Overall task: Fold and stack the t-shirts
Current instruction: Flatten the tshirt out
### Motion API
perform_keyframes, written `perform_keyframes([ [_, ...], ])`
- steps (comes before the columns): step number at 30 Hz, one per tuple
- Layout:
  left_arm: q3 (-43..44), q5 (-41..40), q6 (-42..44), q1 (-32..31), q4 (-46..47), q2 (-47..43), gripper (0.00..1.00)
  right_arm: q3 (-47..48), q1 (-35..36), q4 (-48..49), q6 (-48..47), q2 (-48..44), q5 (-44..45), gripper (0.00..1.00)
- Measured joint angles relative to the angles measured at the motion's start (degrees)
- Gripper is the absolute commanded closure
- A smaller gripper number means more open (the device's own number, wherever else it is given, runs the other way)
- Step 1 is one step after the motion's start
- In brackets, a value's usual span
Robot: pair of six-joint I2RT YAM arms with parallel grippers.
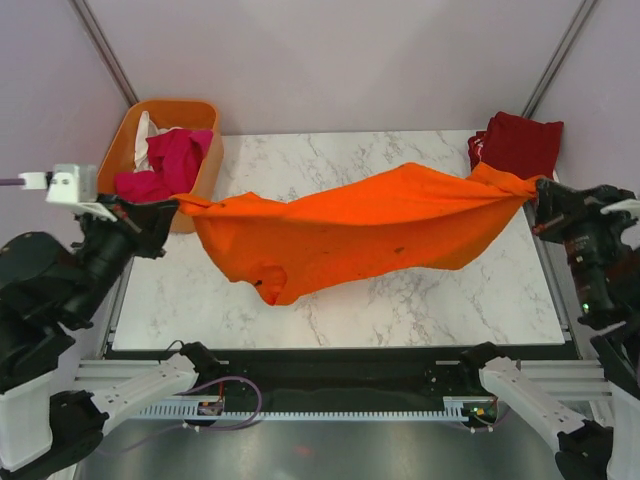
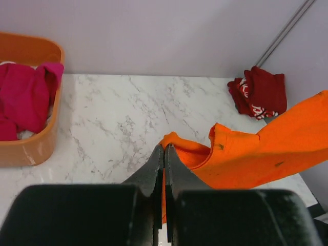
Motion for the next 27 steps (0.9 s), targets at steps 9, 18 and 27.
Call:
perform_keyframes([
  [9,10.32,11.26,6.88,0.24,0.02,-1.46,0.98,-8.98,0.00,7.06,-1.84,-18.97,-10.34,1.00],
  [18,12.83,29.83,14.12,13.64,3.87,-3.41,0.98,-13.86,0.00,12.70,-2.54,-27.71,-19.93,1.00],
  [27,17.97,30.49,18.71,15.12,10.56,3.15,0.98,-4.39,0.46,11.82,-2.73,-11.67,-7.39,1.00],
])
